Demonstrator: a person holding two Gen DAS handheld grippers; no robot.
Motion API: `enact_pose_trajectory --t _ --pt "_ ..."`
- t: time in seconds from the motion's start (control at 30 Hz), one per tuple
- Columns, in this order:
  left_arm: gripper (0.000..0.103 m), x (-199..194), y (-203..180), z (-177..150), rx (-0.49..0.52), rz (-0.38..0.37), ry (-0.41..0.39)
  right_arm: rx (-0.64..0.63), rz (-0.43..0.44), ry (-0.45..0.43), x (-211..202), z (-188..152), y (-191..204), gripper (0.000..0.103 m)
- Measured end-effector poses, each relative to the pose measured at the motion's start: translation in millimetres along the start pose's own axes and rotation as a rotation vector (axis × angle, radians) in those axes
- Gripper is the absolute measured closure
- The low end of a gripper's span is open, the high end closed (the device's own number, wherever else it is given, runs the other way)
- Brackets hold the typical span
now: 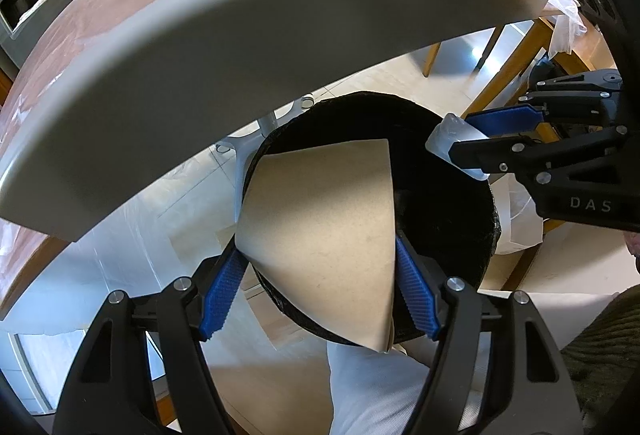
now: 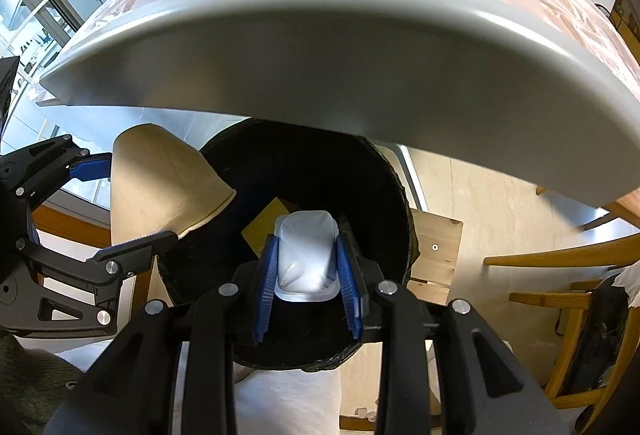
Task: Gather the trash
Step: 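Open both tools to drop the paper cone and white box into the bin, then raise both open tools back toward the table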
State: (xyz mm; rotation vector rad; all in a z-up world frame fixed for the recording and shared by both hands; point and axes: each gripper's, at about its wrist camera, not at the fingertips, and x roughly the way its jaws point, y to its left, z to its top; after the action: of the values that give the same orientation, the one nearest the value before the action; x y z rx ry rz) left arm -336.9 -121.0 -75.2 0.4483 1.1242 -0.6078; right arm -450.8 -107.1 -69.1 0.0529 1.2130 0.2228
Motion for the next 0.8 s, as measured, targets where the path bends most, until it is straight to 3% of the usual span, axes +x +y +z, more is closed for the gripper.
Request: enact_pose_trajectory --t 0.5,0.6,0.67,0.8 --pt "0.030 0.5 -3.1 -2.6 0.001 -0.005 -0.017 0.002 -0.009 -0.009 -2.8 3.1 -3.3 0.072" --pt "0.025 -0.6 -1.7 -1.7 -0.003 -0.020 -0.021 0.018 -0.009 -0.023 -7.2 3.1 -5.7 0.042" --pt "0.018 -2.1 -1.2 -2.6 -0.005 -0.021 -0.027 0.021 -0.006 -0.028 -8.8 3.1 -6.3 0.040" --pt "0.017 -5.5 -1.4 -5.6 -0.001 -0.036 -0.026 0.006 -0.020 -0.031 -15.0 1.6 -3.7 0.036"
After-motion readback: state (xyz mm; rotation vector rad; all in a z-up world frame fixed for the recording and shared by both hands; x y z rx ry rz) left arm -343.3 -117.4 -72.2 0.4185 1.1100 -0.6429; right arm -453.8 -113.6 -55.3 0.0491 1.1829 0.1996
